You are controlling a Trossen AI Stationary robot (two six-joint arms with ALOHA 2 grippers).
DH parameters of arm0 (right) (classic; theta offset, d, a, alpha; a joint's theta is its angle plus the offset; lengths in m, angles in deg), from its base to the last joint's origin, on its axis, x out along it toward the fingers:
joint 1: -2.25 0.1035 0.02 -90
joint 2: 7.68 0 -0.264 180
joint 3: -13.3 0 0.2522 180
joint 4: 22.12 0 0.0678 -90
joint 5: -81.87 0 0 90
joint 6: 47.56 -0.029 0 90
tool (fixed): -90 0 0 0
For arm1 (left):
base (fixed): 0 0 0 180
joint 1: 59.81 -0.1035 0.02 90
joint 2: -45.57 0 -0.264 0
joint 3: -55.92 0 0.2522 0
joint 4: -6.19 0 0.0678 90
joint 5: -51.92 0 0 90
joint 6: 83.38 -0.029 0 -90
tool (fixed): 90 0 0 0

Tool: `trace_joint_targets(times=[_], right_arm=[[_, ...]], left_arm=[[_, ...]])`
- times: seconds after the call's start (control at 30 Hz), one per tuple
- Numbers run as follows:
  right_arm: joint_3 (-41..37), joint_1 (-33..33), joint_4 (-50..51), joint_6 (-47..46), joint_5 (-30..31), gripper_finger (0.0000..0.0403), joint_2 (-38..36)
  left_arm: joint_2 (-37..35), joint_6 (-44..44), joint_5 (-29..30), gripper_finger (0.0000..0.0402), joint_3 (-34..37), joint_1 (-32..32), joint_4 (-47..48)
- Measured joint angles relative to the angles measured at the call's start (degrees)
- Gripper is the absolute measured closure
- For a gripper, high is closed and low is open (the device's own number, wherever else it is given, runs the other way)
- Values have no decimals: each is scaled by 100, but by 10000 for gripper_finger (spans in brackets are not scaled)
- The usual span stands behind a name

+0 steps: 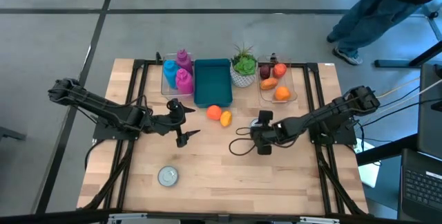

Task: Pick & Place Food Item
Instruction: Put the green tuna can into the blue bin

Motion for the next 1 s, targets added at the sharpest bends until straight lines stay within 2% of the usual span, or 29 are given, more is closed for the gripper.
trace_joint_targets(times=[0.3,0.43,0.53,0.7,0.83,1.0], right_arm=[[773,-49,266,339,-76,76,116],[1113,-51,350,506,-104,76,665],[1604,-51,783,559,-18,76,1137],[2114,-39,1685,145,87,76,1501],[2173,27,1825,-345,-245,76,1502],[2173,159,2324,-876,-206,76,1502]], left_arm=[[0,-41,1,9,0,0,2],[2,-61,0,9,2,0,57],[2,-121,2,9,2,-2,52],[2,-106,0,9,2,-2,67],[2,-102,-2,9,2,-2,177],[2,-100,-2,9,4,-2,310]])
